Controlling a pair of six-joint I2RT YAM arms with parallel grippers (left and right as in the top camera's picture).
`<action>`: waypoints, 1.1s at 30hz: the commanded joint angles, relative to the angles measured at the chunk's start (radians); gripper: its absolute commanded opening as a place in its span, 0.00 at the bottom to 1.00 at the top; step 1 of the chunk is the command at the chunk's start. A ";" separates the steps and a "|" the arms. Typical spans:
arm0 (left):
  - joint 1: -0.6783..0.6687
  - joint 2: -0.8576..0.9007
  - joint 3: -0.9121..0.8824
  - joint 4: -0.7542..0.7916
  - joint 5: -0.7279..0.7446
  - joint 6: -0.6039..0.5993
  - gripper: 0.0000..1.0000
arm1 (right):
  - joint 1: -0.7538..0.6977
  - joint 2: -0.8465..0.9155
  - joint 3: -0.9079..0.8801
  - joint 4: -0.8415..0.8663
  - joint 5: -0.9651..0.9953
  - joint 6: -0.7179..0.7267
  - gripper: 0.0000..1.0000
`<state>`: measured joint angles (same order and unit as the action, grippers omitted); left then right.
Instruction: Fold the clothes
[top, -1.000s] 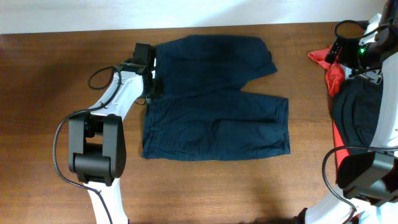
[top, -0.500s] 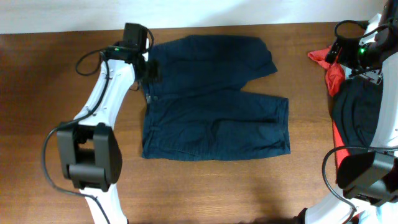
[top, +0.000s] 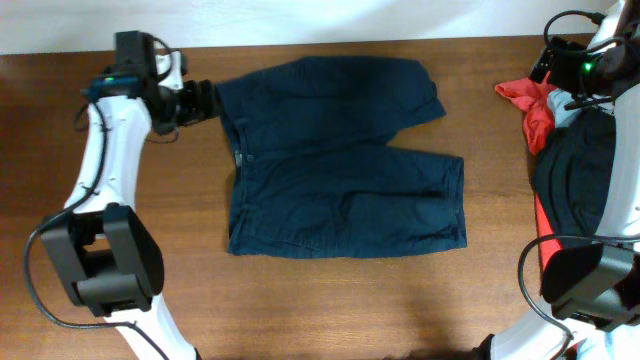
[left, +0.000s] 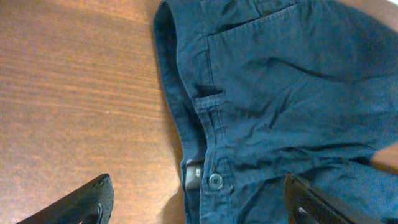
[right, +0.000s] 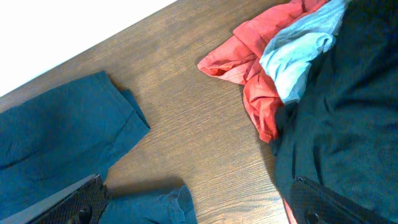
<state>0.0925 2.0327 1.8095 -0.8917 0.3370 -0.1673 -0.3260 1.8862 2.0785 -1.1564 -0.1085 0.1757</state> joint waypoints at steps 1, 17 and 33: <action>0.014 -0.019 0.011 -0.011 0.103 0.001 0.96 | -0.002 0.003 0.006 0.005 0.020 -0.007 0.98; 0.020 -0.019 0.011 -0.011 0.059 0.004 0.99 | 0.000 0.031 -0.058 -0.290 -0.098 -0.008 0.35; 0.020 -0.019 0.011 -0.011 0.059 0.004 0.99 | 0.019 0.033 -0.649 0.219 -0.390 -0.254 0.52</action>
<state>0.1108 2.0327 1.8095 -0.9016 0.3859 -0.1722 -0.3122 1.9221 1.4921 -0.9890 -0.4305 -0.0261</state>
